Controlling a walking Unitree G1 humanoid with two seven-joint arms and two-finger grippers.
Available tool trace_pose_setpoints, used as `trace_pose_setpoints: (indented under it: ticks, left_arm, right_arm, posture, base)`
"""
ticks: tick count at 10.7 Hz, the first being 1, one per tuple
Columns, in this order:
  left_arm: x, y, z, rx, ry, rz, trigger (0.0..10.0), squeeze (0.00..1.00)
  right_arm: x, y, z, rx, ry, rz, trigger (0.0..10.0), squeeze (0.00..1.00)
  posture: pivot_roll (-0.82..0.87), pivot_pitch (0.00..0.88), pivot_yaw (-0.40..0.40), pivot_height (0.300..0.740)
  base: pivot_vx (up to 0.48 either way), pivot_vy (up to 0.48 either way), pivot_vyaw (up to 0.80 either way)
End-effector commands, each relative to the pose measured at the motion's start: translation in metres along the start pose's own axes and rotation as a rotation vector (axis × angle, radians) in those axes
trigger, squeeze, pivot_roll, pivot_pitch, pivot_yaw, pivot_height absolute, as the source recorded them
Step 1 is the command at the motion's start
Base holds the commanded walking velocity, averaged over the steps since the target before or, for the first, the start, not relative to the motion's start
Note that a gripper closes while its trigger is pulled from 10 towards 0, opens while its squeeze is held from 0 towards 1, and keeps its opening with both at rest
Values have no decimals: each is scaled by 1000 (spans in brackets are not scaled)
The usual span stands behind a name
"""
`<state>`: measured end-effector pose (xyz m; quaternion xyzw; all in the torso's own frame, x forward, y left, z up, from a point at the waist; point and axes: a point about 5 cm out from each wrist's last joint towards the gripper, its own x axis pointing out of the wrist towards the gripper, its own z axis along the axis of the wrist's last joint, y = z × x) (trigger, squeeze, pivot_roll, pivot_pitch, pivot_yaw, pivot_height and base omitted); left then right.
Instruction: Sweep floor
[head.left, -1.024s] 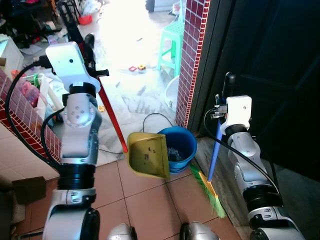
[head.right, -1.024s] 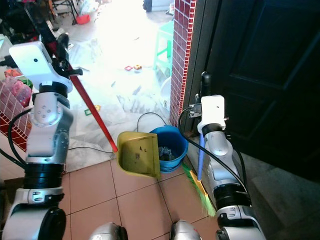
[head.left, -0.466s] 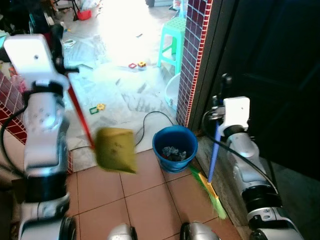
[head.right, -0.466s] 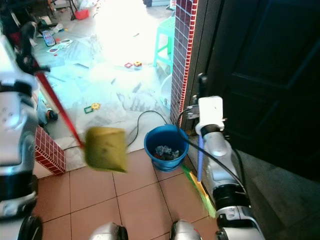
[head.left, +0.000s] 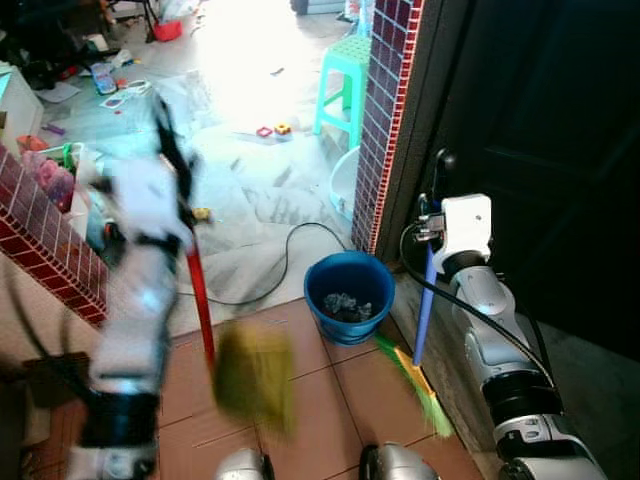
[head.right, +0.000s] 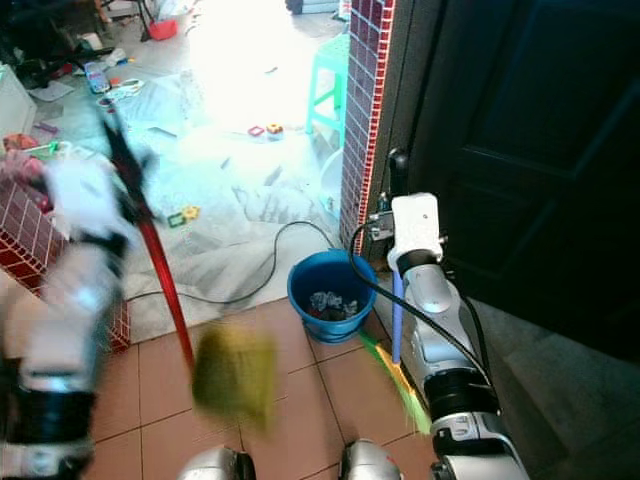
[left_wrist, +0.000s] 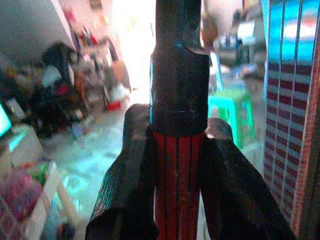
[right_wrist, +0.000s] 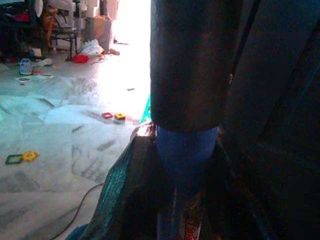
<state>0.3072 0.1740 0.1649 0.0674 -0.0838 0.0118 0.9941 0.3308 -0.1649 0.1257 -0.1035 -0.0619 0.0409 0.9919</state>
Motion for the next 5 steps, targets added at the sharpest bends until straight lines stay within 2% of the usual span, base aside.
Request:
trace_pose_setpoints:
  ticks: [1,3,5]
  left_arm:
    - [1,3,7,36,-49,6,10000,0]
    - [-2,-7,-19,11,40,15,10000,0]
    - [-13,-19,-56,-61,171,12,10000,0]
  right_arm:
    - [1,1,4,-2,-14,6,10000,0]
    - [1,3,6,15,-23,12,10000,0]
    - [-1,9,4,10,-19,42,10000,0]
  posture:
    - [-92,54,47,740]
    - [-91,58,45,740]
    - [-97,66,44,740]
  base:
    - [0,0,0]
    - [0,0,0]
    - [0,0,0]
